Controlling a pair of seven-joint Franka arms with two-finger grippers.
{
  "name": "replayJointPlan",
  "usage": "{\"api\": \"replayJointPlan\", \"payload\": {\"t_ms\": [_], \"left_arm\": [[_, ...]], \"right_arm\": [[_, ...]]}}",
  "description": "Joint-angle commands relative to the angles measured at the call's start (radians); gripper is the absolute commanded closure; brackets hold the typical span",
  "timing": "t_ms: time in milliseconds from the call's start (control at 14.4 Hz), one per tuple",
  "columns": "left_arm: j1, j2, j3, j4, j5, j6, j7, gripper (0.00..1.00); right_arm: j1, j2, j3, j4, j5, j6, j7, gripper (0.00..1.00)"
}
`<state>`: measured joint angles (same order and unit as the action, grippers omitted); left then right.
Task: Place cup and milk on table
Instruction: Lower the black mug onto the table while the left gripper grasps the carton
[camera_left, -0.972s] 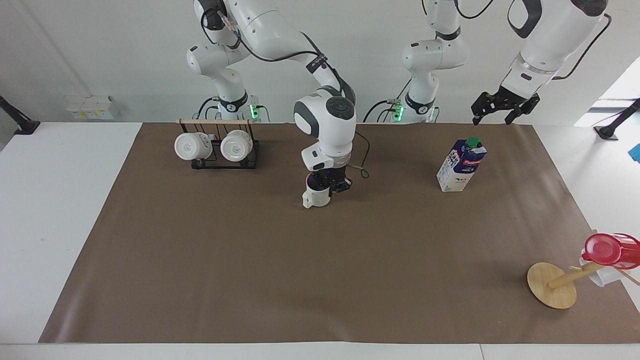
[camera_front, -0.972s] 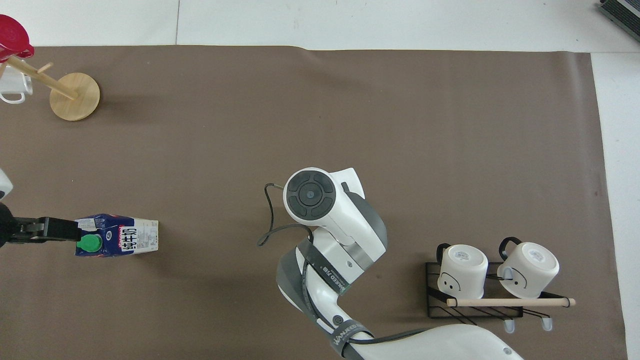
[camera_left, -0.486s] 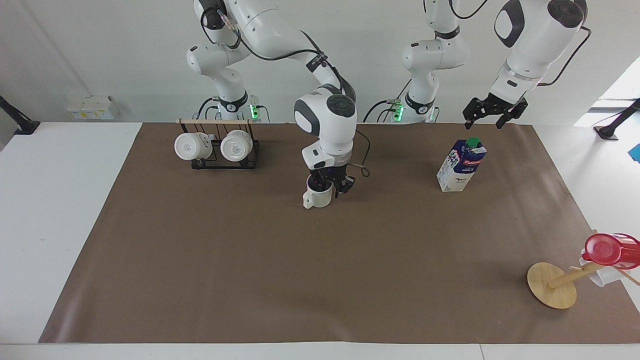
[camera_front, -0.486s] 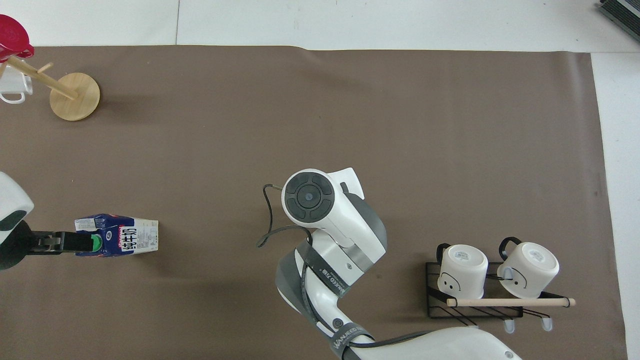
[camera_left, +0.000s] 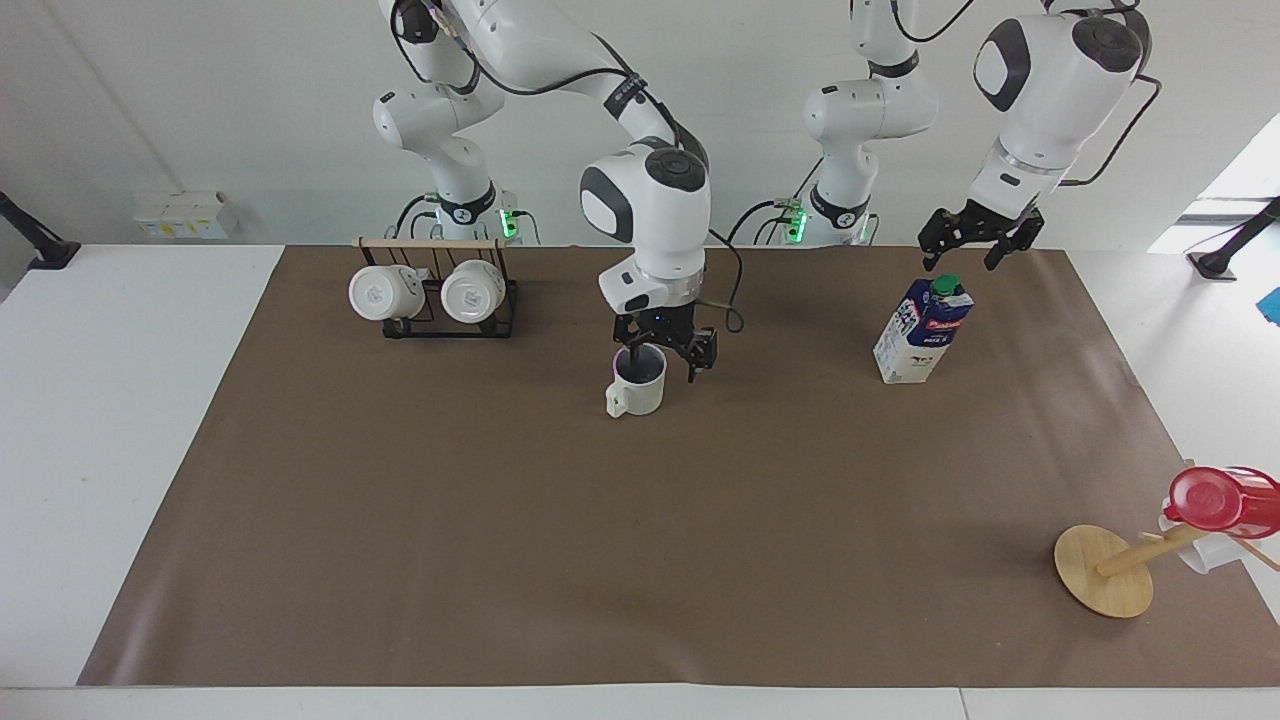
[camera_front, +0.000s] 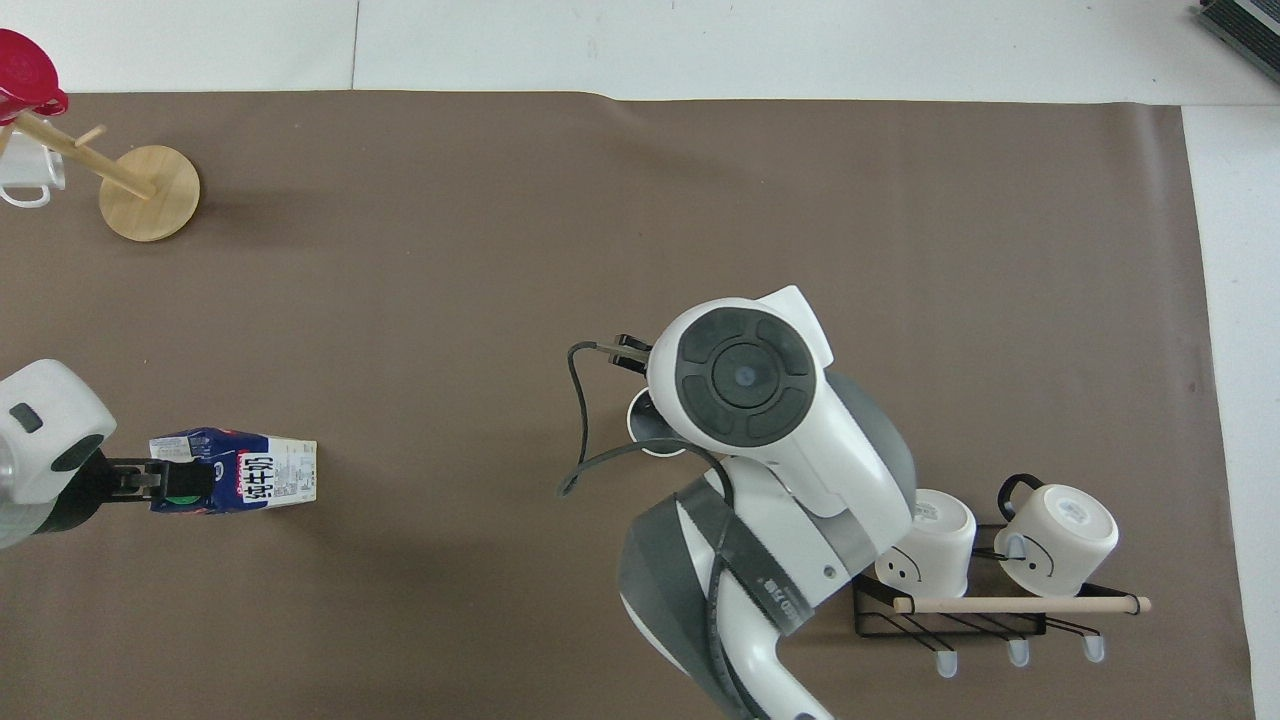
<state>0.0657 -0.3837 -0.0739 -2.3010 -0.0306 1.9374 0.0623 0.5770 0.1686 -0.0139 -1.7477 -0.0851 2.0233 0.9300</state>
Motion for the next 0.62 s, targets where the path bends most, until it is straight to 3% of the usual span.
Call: {"api": "replayJointPlan", "payload": {"t_ms": [0,556], "left_arm": [[-0.001,-0.030,-0.001,-0.080,0.014,0.084,0.011,0.00],[-0.003,-0.007,-0.001,-0.121,0.014,0.190,0.008,0.00]], "right_arm": [[-0.063,-0.050,0.005,-0.021,0.027,-0.047,-0.095,0.00],[-0.278,-0.168,-0.003,-0.018,0.027,-0.153,-0.350,0.00]]}}
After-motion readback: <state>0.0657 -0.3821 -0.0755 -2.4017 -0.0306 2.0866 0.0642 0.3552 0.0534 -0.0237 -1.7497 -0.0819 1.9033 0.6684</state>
